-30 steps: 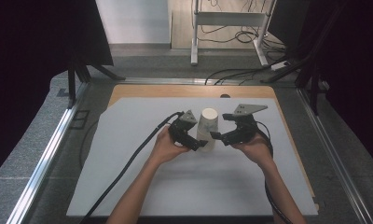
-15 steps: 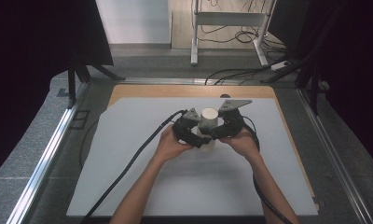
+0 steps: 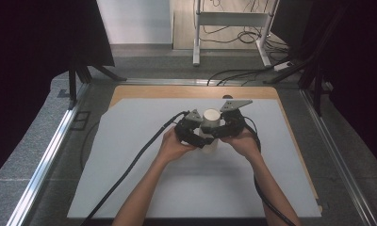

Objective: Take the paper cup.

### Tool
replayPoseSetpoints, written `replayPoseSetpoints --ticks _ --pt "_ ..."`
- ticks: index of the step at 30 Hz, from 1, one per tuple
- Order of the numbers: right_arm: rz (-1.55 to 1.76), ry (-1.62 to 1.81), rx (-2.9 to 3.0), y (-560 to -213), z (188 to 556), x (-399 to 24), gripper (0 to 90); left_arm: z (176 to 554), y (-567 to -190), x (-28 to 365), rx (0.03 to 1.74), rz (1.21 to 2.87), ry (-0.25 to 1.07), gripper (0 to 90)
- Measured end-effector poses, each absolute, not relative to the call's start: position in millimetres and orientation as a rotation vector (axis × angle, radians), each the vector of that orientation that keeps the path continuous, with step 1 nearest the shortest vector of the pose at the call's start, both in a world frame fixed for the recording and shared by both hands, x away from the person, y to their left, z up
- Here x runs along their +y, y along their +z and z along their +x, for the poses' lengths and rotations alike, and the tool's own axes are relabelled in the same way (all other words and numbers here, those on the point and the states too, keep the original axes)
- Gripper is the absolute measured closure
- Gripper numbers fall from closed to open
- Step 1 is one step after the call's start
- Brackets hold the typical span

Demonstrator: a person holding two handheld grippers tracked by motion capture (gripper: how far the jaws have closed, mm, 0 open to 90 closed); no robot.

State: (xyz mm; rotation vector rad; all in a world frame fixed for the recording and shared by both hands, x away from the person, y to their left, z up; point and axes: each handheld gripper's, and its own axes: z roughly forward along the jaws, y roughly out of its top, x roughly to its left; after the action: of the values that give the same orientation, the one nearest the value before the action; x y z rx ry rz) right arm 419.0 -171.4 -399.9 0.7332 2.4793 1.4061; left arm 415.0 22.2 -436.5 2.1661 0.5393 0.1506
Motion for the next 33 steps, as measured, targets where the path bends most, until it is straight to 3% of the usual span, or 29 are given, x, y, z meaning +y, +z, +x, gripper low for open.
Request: replayPoseSetpoints --ticks 28,33 --pt "0.716 1.433 2.466 -370 419 -171 28.7 416 -437 24 0.515 2.188 0.154 18.8" --pt "0.715 1.439 2.456 -364 419 -173 28.7 416 -438 23 0.524 2.191 0.174 15.3"
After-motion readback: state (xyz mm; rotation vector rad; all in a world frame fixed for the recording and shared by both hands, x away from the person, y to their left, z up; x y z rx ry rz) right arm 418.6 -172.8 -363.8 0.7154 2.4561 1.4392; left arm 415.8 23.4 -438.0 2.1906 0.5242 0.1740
